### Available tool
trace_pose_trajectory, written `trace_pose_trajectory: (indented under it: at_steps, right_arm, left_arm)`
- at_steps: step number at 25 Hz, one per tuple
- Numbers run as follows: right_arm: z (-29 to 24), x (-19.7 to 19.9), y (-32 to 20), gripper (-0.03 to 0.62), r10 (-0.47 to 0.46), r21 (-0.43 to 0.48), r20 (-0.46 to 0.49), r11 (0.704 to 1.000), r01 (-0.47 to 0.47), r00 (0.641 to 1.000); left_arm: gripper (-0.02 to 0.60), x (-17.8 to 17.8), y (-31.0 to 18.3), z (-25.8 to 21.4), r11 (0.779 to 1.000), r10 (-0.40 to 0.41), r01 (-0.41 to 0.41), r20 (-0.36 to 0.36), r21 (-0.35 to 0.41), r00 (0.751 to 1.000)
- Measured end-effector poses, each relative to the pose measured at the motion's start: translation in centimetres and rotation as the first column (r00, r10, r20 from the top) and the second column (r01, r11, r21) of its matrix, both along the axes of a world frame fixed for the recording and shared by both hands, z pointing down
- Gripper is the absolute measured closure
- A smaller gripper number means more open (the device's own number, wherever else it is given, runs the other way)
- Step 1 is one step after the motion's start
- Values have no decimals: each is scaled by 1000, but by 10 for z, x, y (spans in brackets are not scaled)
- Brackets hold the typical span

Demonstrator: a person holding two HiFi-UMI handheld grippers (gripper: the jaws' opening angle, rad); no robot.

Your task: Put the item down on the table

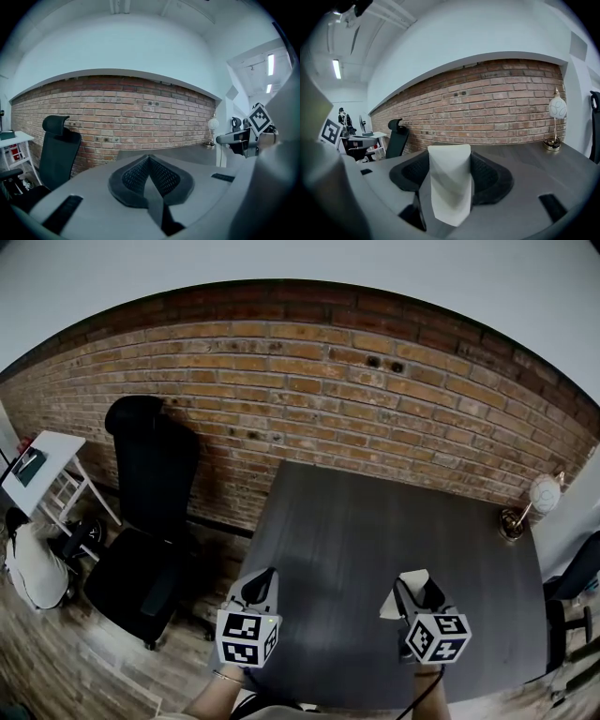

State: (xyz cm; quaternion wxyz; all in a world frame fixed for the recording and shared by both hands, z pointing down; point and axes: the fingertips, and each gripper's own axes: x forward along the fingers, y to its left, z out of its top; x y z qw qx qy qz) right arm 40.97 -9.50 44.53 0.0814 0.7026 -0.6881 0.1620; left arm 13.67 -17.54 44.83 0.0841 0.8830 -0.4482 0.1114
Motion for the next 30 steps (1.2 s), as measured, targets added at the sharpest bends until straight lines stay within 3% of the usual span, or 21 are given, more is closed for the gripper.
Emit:
trace_pose_trajectory:
  at_steps: [16,24,30]
  right_arm:
    - [30,11,-85,301,-195,-106,-144,978,181,970]
    - [51,6,-117,301,-345,-153,-231,936,316,910]
    - [71,4,-135,301,-470,-206,-273,881,427,839]
  left_arm:
    - [566,-7,-27,43,997,-48,47,-5,-68,999]
    - [566,-2,-40,68,995,-40,39,-13,-94,999]
    - [566,2,-49,85,992,-54,51,-24,-114,998]
